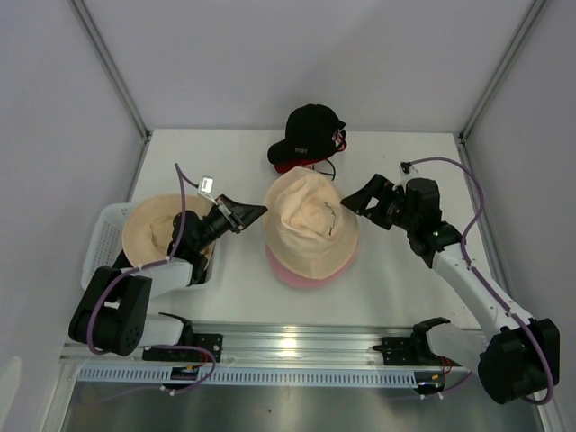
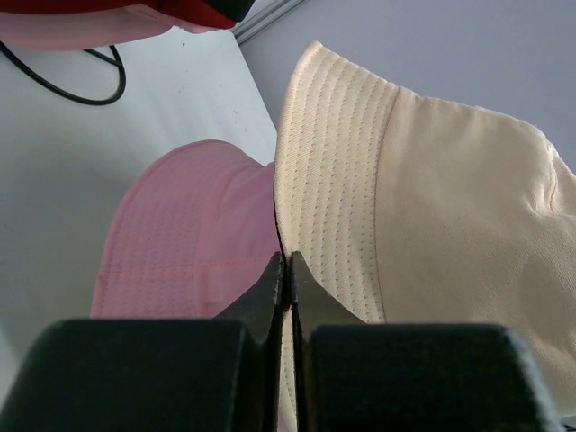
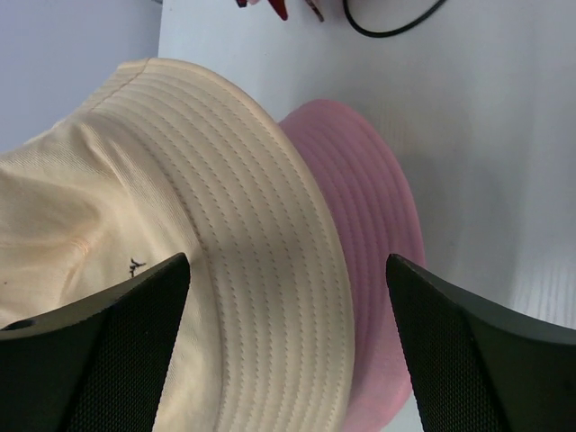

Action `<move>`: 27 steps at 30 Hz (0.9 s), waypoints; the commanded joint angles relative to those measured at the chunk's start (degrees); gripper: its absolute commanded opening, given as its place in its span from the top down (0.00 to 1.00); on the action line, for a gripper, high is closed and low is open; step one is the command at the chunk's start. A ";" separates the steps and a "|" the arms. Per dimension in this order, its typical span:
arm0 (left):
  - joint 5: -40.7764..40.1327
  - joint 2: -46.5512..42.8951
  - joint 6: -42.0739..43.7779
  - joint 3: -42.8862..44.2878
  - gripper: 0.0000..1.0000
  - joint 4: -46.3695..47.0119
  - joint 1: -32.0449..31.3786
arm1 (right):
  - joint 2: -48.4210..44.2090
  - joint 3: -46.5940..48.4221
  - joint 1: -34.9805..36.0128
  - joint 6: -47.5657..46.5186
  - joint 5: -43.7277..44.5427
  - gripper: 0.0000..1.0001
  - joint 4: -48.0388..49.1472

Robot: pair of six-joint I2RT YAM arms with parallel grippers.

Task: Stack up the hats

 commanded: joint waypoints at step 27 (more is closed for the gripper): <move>-1.69 -1.50 4.40 -0.06 0.99 -2.55 -1.28 | -9.89 -13.53 -0.05 13.47 0.07 0.70 13.81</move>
